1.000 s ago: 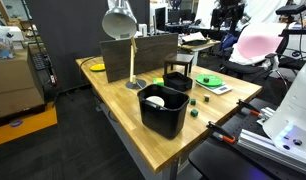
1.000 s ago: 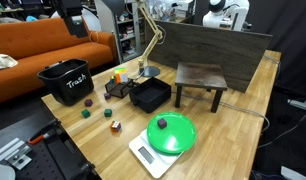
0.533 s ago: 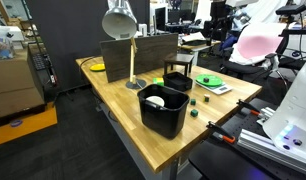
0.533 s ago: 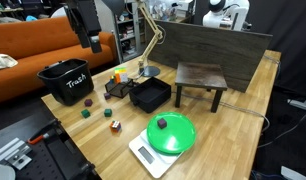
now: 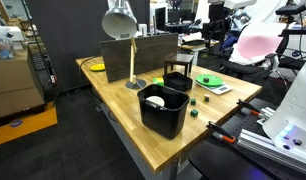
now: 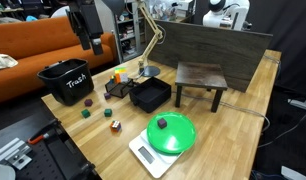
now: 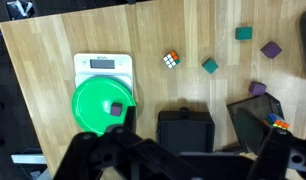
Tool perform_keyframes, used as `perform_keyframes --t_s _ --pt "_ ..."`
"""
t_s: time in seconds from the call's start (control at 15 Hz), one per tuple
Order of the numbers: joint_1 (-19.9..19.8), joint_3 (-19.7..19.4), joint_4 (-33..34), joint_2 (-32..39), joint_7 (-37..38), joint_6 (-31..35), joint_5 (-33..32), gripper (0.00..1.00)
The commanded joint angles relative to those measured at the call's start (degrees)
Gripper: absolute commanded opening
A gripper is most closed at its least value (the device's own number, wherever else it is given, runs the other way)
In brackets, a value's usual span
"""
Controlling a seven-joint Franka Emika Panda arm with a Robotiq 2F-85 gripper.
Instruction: Move the Rubik's cube to the left side of the table
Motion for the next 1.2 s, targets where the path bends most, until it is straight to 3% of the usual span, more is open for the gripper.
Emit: perform_keyframes --t_s 0.0,0.47,1.13 --pt "-0.14 0.15 0.07 -0.01 -0.08 -0.11 0.11 1.0" --pt "-0.14 0.15 0.07 -0.01 -0.08 -0.11 0.11 1.0" --pt "1.07 0.65 -0.4 4.11 -1.41 8.86 0.12 1.0"
